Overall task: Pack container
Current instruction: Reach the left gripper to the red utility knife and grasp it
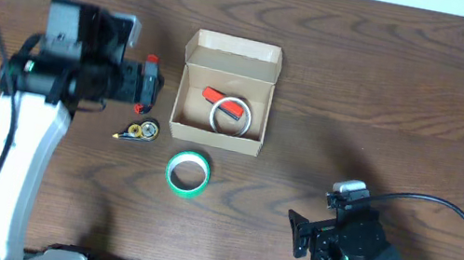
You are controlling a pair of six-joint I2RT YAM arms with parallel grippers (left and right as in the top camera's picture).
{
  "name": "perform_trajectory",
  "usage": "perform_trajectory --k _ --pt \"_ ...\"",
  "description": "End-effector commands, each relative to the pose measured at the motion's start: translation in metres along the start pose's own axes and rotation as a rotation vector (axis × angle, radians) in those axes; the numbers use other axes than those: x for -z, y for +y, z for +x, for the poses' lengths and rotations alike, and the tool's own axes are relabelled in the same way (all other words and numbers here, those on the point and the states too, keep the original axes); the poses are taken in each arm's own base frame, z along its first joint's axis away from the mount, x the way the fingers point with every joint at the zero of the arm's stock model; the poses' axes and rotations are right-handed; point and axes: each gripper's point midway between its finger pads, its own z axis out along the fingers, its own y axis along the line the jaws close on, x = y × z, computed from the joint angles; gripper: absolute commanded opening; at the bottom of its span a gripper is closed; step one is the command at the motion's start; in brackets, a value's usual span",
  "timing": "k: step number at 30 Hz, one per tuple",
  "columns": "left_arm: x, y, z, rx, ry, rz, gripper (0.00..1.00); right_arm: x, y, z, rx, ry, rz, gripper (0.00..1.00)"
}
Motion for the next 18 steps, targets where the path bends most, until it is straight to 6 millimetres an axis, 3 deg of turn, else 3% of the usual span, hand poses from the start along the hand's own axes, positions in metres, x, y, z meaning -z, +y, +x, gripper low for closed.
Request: perform_trajectory --k 1,6,10,18 --pt "-0.024 0.031 -0.010 0.066 0.051 -0.110 0.96 0.001 0.001 0.000 -0.007 -0.005 -0.004 0.99" --pt "-0.060 0.063 -0.007 0.172 0.141 -0.161 0.95 0.001 0.001 0.000 -0.007 -0.005 -0.005 0.99" --pt "-0.085 0.082 0.007 0.256 0.220 -0.176 0.96 0.001 0.001 0.000 -0.007 -0.005 -0.004 0.99" --pt "-0.131 0.085 0.041 0.212 0.400 -0.153 0.96 0.001 0.001 0.000 -0.007 -0.005 -0.004 0.99"
